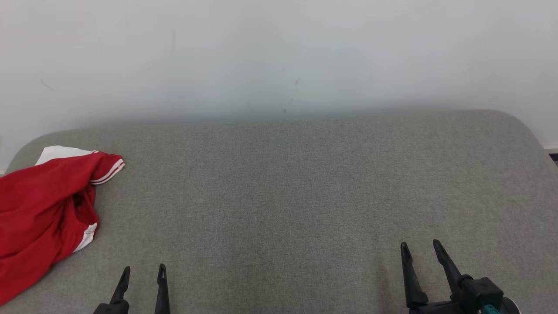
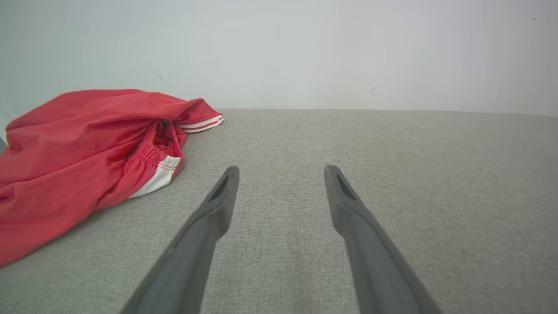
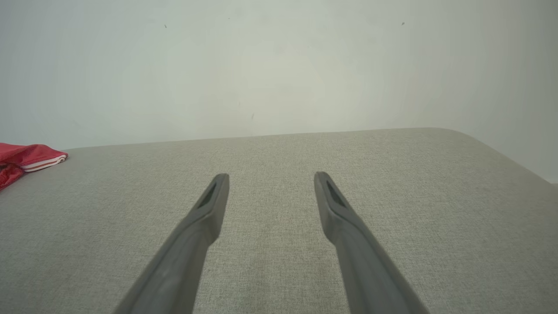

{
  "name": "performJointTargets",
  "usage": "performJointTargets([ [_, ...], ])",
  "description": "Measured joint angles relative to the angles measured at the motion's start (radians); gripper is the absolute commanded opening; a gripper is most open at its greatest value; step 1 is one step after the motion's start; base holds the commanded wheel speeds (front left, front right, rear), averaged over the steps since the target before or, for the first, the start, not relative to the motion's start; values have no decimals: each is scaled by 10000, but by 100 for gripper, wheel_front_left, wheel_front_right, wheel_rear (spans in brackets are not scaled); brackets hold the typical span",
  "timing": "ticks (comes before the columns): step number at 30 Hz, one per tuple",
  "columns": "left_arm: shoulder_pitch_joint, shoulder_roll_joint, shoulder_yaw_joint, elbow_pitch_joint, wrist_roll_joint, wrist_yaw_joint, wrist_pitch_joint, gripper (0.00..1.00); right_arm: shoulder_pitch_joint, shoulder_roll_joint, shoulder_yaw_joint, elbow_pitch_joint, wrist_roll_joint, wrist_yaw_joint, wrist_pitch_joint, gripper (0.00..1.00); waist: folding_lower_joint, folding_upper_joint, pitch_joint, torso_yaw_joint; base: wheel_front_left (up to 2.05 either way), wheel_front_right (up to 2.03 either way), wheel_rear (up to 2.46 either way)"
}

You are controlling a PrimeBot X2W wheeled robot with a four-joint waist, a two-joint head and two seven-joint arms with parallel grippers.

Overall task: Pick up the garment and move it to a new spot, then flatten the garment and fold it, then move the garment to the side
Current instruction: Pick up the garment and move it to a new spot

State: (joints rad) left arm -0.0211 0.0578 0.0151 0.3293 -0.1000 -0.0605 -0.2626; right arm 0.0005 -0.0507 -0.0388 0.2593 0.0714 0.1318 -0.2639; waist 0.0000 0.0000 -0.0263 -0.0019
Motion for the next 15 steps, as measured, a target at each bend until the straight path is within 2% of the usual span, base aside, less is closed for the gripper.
performJointTargets([
  [15,-1,75,-79,270,-69,79,0,100,-64,0,21,345,-50,0,-2,100,0,0,-105,24,0,0,0],
])
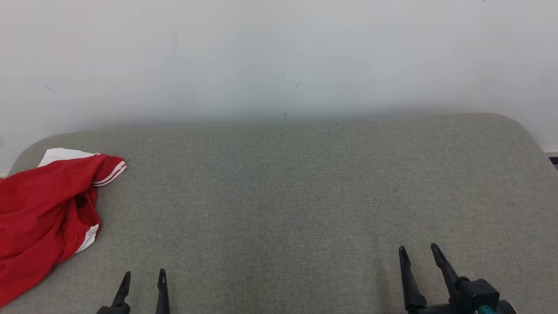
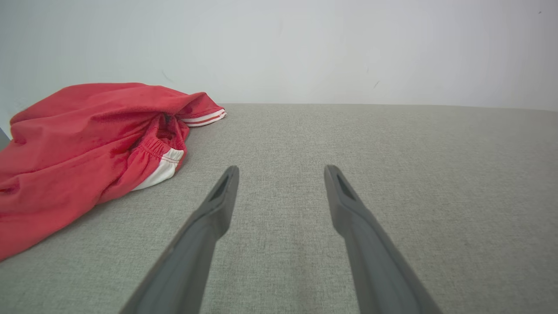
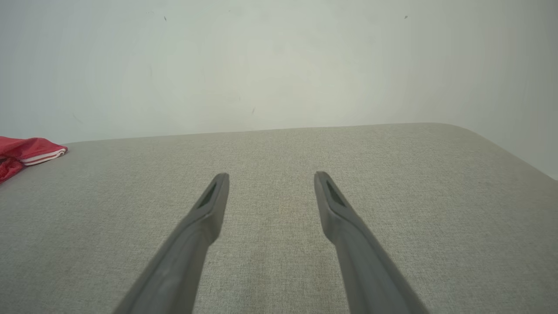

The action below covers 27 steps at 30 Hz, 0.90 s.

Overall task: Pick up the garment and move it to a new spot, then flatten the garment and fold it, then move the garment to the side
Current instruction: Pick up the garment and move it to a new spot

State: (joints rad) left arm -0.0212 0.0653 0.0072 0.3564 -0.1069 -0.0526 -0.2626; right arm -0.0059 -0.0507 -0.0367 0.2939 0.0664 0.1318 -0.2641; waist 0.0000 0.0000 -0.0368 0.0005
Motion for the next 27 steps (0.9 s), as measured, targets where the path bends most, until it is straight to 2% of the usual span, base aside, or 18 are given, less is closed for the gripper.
performJointTargets([
  [27,-156,119,-224,393,-334,-73,0,100,-117,0,21,259,25,0,0,100,0,0,-11,6,0,0,0],
])
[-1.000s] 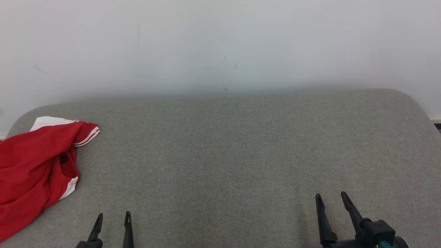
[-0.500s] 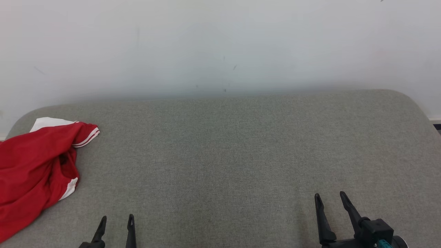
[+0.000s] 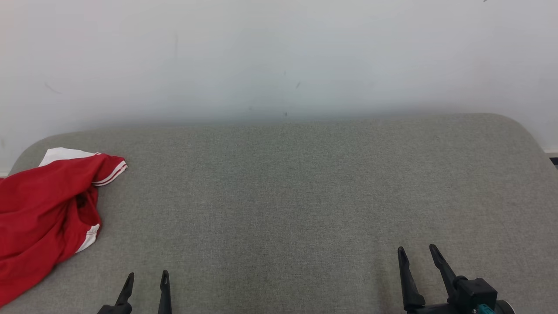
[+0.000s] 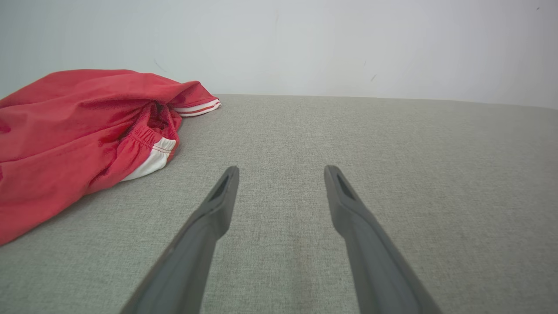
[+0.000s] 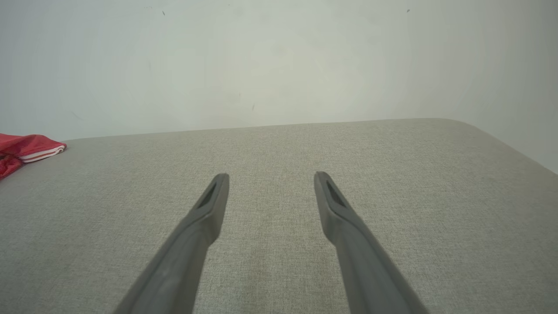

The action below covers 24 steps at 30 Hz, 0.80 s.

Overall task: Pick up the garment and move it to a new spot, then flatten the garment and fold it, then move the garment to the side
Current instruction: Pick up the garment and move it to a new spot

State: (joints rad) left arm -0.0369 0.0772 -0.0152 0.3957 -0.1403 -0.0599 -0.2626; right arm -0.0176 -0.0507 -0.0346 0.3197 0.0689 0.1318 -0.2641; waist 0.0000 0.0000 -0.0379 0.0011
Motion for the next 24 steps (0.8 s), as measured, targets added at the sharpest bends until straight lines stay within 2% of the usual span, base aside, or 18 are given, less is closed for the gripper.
performJointTargets([
  [10,-51,59,-21,42,-100,75,0,100,31,0,-104,-23,84,0,0,100,0,1,13,401,0,0,0],
  [24,103,199,211,-25,-213,245,0,100,207,-2,-151,-21,176,0,2,100,0,0,14,1934,0,0,0],
])
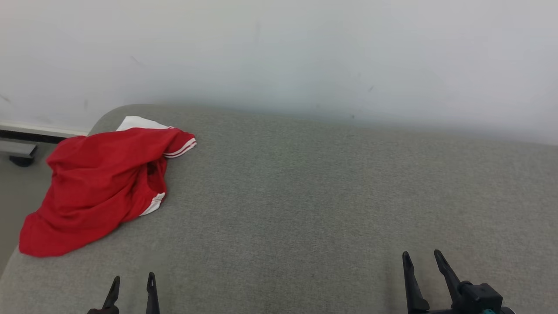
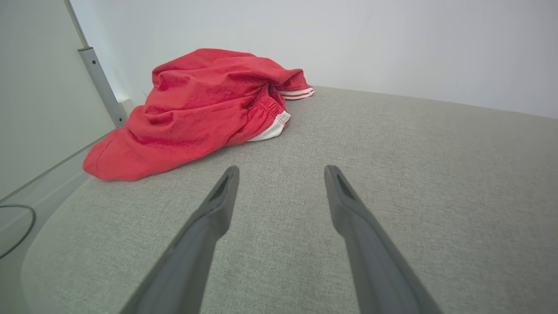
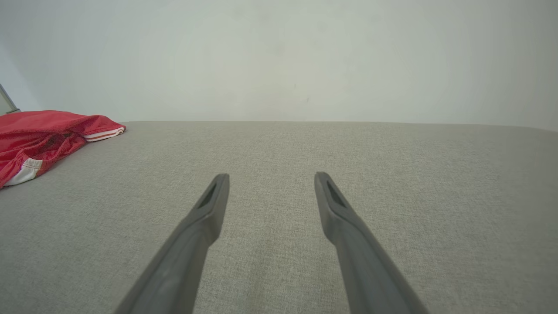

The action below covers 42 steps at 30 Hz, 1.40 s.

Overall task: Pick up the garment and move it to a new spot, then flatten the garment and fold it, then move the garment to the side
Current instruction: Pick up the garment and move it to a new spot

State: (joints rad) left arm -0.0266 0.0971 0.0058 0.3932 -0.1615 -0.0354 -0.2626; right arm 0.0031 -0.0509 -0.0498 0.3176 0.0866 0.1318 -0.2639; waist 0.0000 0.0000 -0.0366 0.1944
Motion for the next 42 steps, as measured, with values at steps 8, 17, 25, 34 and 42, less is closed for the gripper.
performJointTargets([
  [8,34,25,65,-140,15,98,0,100,34,2,21,25,94,0,-2,100,0,0,-59,965,0,0,0],
  [17,193,44,199,-322,19,186,0,100,143,4,98,21,140,0,-4,100,0,0,-174,1992,0,0,0],
  [25,466,21,313,-623,107,453,0,100,175,0,125,56,192,0,-2,100,0,0,-288,2600,0,0,0],
  [34,615,42,447,-1026,203,621,0,100,165,2,242,52,209,0,-2,100,0,-1,-250,2842,0,0,0],
  [42,790,58,594,-1277,280,704,0,100,137,2,261,65,221,0,-2,100,1,0,-206,2875,0,0,0],
])
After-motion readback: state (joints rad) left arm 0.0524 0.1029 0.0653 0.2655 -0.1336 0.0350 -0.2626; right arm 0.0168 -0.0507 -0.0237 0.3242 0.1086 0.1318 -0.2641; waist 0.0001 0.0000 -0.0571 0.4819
